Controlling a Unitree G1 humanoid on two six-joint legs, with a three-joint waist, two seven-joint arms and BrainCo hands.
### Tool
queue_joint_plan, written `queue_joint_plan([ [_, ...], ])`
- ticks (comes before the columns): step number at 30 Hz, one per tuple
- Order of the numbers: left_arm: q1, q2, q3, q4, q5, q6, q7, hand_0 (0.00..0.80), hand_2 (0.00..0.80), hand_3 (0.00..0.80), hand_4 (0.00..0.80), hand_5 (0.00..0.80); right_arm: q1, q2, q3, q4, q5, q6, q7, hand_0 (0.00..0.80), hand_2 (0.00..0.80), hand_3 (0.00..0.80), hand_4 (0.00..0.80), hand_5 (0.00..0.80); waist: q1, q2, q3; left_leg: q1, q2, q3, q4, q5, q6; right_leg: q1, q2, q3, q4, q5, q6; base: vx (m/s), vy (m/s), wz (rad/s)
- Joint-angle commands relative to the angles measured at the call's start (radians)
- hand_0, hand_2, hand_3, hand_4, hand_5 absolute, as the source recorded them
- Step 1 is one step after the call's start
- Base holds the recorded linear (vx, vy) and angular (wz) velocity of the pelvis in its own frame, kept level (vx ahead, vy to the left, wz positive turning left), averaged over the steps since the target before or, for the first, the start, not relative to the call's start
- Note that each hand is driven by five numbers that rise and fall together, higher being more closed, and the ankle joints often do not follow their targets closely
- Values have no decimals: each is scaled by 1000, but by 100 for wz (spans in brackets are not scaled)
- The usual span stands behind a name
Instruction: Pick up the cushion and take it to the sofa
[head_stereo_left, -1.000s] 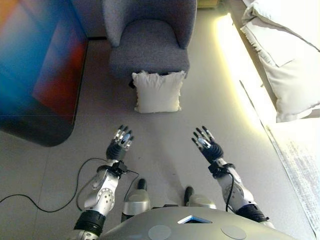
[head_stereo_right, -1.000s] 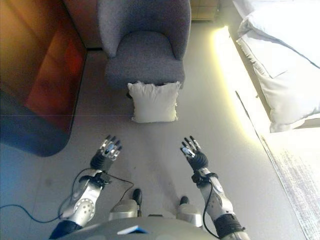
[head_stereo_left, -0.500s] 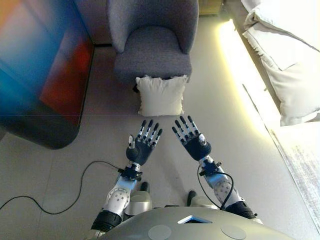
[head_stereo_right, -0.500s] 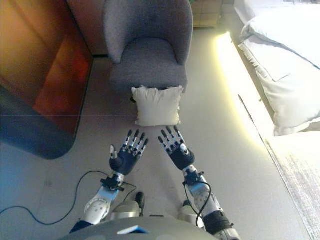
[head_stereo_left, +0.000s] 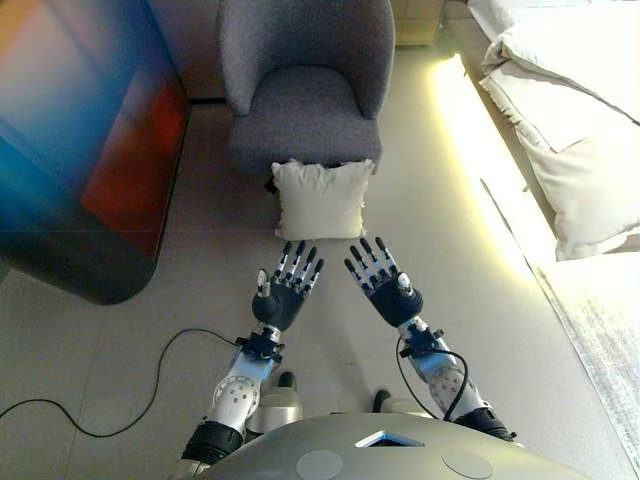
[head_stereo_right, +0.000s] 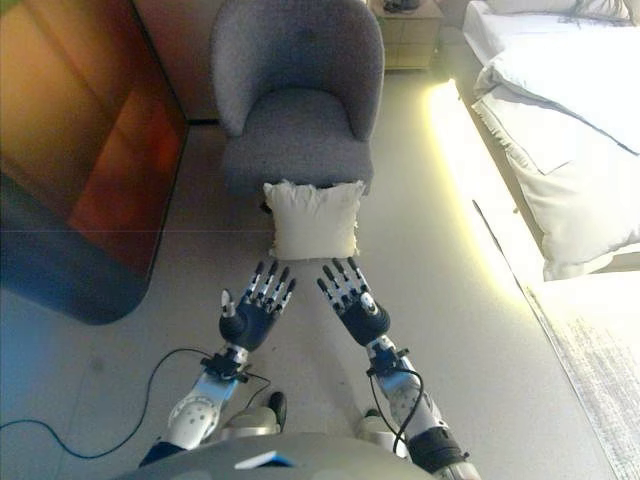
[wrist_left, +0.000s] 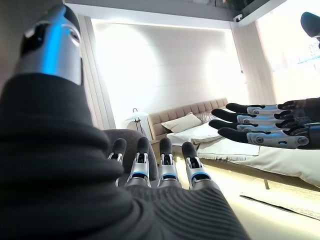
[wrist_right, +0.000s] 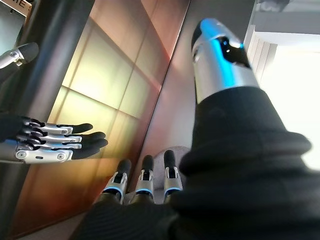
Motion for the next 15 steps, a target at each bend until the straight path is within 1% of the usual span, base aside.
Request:
queue_joint_plan([
  [1, -50, 54, -14, -17, 369, -182, 246, 0, 0, 0, 0, 0, -44, -38, -2, -41, -362, -193, -271, 0, 0, 0, 0, 0, -17, 11, 20, -25, -57, 23, 76, -74, 57, -75, 69, -16, 74, 4, -49, 0, 0, 0],
  [3, -67, 93, 1, 1, 568, -225, 414, 0, 0, 0, 0, 0, -56, -78, -7, -37, -541, -236, -411, 0, 0, 0, 0, 0, -20, 12, 21, -35, -58, 20, 74, -67, 57, -85, 70, -14, 75, 5, -50, -16, 15, 0],
  [6, -71, 152, 57, 1, 685, -211, 493, 0, 0, 0, 0, 0, -46, -141, -34, -57, -675, -242, -497, 0, 0, 0, 0, 0, -23, 10, 27, -46, -60, 19, 78, -65, 59, -95, 72, -9, 76, 3, -52, -37, 33, 0],
  [7, -66, 165, 75, 3, 682, -205, 492, 0, 0, 0, 0, 0, -41, -158, -50, -58, -709, -243, -510, 0, 0, 0, 0, 0, -23, 10, 31, -52, -62, 19, 83, -65, 60, -98, 72, -7, 77, 3, -54, -32, 37, 0],
  [9, -57, 169, 98, 9, 675, -206, 481, 0, 0, 0, 0, 0, -37, -174, -67, -45, -767, -247, -533, 0, 0, 0, 0, 0, -21, 8, 39, -61, -63, 21, 97, -71, 61, -102, 67, -9, 80, 4, -54, -10, 33, -1],
  [12, -25, 153, 120, 24, 660, -228, 469, 0, 0, 0, 0, 0, -29, -172, -83, -24, -776, -241, -539, 0, 0, 0, 0, 0, -13, -1, 50, -64, -67, 25, 124, -88, 64, -98, 58, -12, 84, 4, -54, 46, 40, -3],
  [15, 19, 129, 140, 30, 655, -250, 455, 0, 0, 0, 0, 0, -9, -155, -91, -24, -739, -232, -510, 0, 0, 0, 0, 0, -6, -16, 53, -70, -72, 36, 171, -114, 68, -93, 43, -9, 94, 0, -52, 67, 41, -7],
])
